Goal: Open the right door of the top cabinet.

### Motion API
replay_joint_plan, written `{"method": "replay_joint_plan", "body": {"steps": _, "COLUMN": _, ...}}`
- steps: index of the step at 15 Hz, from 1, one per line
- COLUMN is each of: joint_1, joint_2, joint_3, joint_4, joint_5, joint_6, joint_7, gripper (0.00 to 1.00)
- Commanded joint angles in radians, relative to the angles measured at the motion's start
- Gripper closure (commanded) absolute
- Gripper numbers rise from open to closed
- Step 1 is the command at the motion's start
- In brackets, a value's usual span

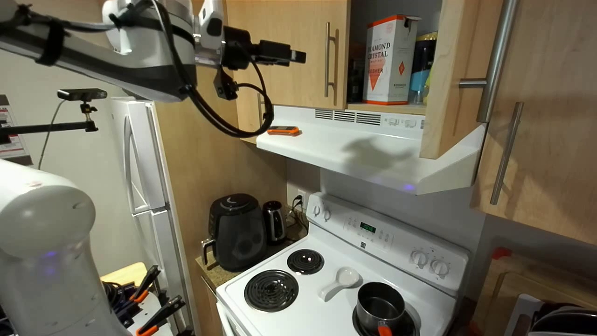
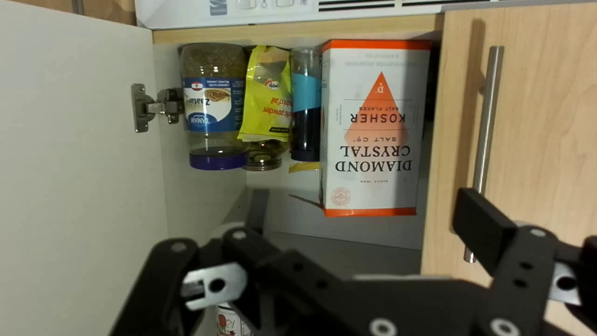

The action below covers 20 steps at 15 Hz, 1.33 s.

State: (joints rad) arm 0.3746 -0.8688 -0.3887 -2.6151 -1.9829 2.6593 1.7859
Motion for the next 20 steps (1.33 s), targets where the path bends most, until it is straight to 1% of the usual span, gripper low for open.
{"method": "replay_joint_plan", "body": {"steps": 1, "joint_1": 0.064, "joint_2": 0.087, "joint_3": -0.031, "joint_4": 0.071, "joint_5": -0.083, "joint_6": -0.016, "joint_7": 0.103, "gripper": 0.0}}
{"method": "replay_joint_plan", "body": {"steps": 5, "joint_1": 0.109, "joint_2": 0.134, "joint_3": -0.063, "joint_4": 0.113, "joint_5": -0.13, "joint_6": -0.03, "joint_7": 0.146, "gripper": 0.0}}
{"method": "replay_joint_plan", "body": {"steps": 12, "joint_1": 0.172, "joint_2": 0.196, "joint_3": -0.117, "joint_4": 0.184, "joint_5": -0.202, "joint_6": -0.055, "joint_7": 0.181, "gripper": 0.0}}
{"method": "replay_joint_plan", "body": {"steps": 16, "joint_1": 0.215, "joint_2": 0.221, "joint_3": -0.159, "joint_4": 0.23, "joint_5": -0.251, "joint_6": -0.049, "joint_7": 0.202, "gripper": 0.0}}
{"method": "replay_joint_plan", "body": {"steps": 20, "joint_1": 0.274, "joint_2": 0.234, "joint_3": -0.215, "joint_4": 0.275, "joint_5": -0.304, "joint_6": -0.03, "joint_7": 0.242, "gripper": 0.0}}
